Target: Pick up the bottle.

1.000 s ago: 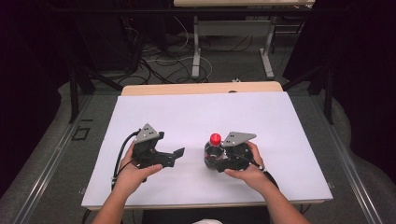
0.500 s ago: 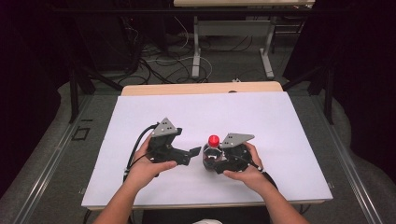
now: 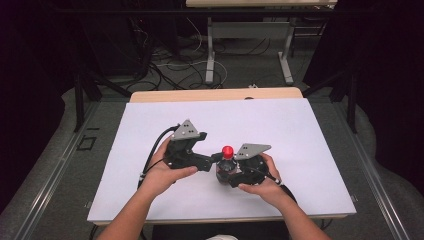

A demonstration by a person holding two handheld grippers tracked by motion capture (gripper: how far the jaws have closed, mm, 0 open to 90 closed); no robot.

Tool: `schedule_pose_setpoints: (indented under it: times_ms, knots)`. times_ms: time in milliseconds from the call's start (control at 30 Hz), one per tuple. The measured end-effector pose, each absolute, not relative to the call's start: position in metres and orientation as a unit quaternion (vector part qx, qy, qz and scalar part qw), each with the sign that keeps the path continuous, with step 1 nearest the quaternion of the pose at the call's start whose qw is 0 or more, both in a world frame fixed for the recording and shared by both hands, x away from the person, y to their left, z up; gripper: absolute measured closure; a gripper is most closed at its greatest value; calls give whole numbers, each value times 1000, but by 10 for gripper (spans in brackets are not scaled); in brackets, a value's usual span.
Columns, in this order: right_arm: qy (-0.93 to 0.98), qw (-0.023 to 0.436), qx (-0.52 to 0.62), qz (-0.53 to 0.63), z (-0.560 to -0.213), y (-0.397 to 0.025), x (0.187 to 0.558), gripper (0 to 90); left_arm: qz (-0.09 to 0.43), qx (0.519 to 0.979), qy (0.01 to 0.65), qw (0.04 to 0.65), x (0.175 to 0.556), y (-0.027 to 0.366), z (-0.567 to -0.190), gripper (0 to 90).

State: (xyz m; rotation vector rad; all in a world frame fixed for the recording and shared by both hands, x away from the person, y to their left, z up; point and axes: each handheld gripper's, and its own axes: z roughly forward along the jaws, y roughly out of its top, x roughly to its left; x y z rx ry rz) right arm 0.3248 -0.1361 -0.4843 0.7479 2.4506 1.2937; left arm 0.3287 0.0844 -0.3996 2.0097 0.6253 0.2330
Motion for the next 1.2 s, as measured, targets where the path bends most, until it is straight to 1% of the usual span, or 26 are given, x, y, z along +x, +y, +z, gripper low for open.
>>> schedule_pose_setpoints:
  times_ms: [67,100,267,333,433,500,533,633,700,800,833,900,933,967,1200]
  knots:
    - [847,136,255,447,-484,-136,325,295,71,829,265,488,329,83,-397,254]
    - [848,132,254,445,-483,-136,324,295,67,829,268,485,329,81,-397,272]
    - [848,131,251,448,-483,-134,323,295,65,836,253,482,330,76,-397,282]
    - [851,127,248,445,-482,-134,323,295,69,839,246,480,330,71,-397,310]
    - [850,129,248,447,-483,-134,323,295,49,846,237,476,331,66,-397,357]
    - [851,126,247,446,-483,-133,322,295,69,845,235,476,330,63,-398,391]
    - [851,124,246,448,-483,-133,322,295,70,848,230,473,331,63,-398,420]
    - [849,127,247,449,-482,-133,322,295,56,847,224,479,331,62,-399,457]
    - [851,121,247,447,-482,-133,321,295,48,848,222,478,333,61,-400,472]
    - [850,125,246,450,-480,-132,321,295,45,850,219,478,336,59,-401,526]
    - [849,123,246,452,-480,-132,320,295,31,854,214,473,338,60,-400,530]
    - [847,121,244,457,-478,-133,320,295,28,851,212,479,338,60,-400,565]
    - [847,121,244,457,-478,-133,320,295,27,854,204,478,338,61,-399,565]
    - [848,122,241,456,-477,-133,319,295,23,855,202,478,338,61,-399,599]
    - [844,125,243,461,-479,-132,319,297,43,844,224,485,332,61,-400,611]
